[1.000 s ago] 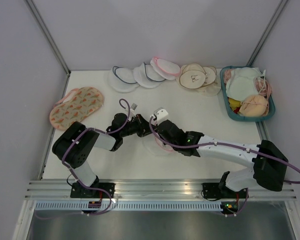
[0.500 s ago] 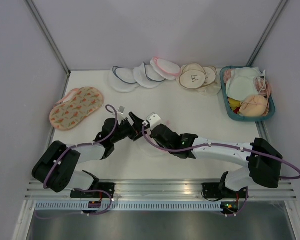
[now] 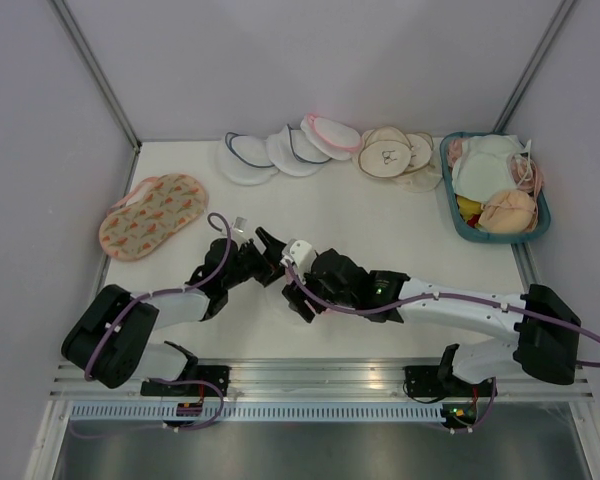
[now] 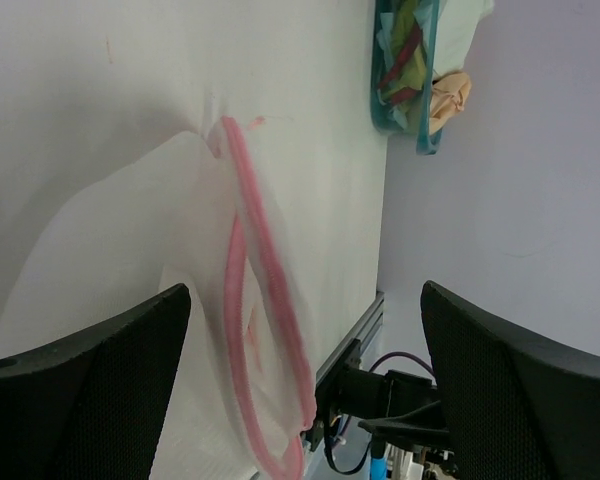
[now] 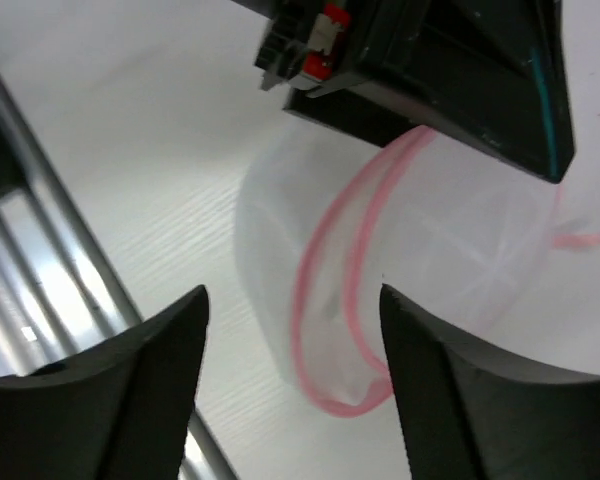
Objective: Unzip the laundry bag and remove the bra
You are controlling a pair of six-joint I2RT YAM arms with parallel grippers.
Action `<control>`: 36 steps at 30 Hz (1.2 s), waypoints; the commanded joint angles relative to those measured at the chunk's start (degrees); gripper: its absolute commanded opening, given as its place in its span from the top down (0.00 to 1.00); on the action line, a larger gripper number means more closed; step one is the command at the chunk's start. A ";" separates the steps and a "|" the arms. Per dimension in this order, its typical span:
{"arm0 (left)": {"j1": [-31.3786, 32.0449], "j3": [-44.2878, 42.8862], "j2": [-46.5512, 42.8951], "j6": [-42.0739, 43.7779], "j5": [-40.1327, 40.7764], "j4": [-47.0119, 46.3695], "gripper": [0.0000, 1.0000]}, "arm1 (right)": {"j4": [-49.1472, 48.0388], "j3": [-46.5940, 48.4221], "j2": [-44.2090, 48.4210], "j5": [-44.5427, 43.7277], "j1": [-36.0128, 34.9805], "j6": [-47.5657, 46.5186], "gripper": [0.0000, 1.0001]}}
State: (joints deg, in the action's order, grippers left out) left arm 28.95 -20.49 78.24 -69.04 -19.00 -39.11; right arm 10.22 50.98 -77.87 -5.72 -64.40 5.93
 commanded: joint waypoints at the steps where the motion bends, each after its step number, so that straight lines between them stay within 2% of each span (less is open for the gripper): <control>1: -0.12 0.98 -2.56 -0.93 2.39 0.79 0.00 | -1.26 -0.09 3.86 11.95 -0.29 0.22 0.21; 4: -0.21 0.98 -4.32 -0.40 2.31 2.20 0.01 | -0.64 -0.53 6.67 7.49 -0.29 2.23 0.15; 9: -0.30 0.89 -7.92 1.88 0.20 5.96 0.00 | 1.63 -1.68 15.27 -12.43 0.76 9.95 0.02; 11: -0.21 0.80 -11.34 5.21 -1.29 7.90 0.01 | 4.97 -0.01 16.77 -16.68 2.00 12.25 0.02; 13: -0.21 0.19 -15.72 10.20 -2.26 12.47 0.01 | 10.24 2.00 18.18 -22.81 2.17 15.31 0.02; 16: -0.21 -1.92 -20.39 16.79 -2.00 21.86 0.00 | 14.91 3.33 20.29 -27.48 2.26 18.74 0.02; 20: -0.21 -4.20 -29.78 22.79 -0.25 31.36 0.01 | 18.52 4.21 23.63 -30.31 2.17 21.31 0.02; 25: -0.21 -7.37 -36.04 27.89 1.69 41.98 0.00 | 19.23 5.97 30.39 -28.65 2.17 21.93 0.02; 30: -0.21 -8.51 -38.77 30.97 -0.59 44.74 0.00 | 17.13 6.68 36.55 -25.06 2.26 20.44 0.02; 36: -0.21 -9.30 -38.95 31.59 -4.28 45.35 0.01 | 16.50 7.03 38.05 -23.12 2.18 20.08 0.02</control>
State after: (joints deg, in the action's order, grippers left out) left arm 28.95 -27.38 39.75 -40.84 -20.08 4.71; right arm 27.24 56.64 -39.40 -30.65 -62.08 26.57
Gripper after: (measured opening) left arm 0.993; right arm 0.976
